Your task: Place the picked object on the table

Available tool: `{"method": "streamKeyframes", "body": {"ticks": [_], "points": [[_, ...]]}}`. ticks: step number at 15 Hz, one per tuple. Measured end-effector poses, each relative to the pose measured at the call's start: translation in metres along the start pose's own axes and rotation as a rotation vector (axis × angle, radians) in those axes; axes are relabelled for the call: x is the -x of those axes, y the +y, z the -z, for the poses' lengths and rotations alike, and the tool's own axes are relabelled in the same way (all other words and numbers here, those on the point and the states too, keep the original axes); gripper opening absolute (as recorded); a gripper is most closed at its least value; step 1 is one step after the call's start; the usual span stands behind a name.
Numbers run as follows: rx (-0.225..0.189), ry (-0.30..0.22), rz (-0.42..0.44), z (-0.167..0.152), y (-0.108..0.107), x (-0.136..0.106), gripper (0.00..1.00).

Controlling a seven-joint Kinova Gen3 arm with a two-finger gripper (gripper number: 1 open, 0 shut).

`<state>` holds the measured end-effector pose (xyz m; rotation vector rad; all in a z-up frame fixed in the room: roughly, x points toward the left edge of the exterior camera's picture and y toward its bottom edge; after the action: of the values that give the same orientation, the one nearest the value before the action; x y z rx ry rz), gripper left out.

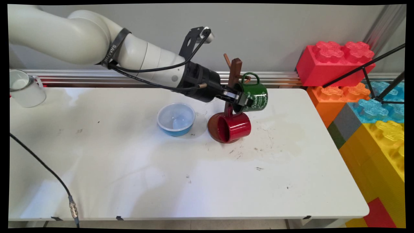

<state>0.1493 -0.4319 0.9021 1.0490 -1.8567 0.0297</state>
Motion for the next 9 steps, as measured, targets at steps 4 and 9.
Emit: {"method": "streamKeyframes", "body": {"ticks": [4,9], "points": [[0.031,0.001,0.016,0.002,0.014,-0.001,0.00],[0.063,0.000,0.031,0.005,0.028,-0.002,0.00]]}}
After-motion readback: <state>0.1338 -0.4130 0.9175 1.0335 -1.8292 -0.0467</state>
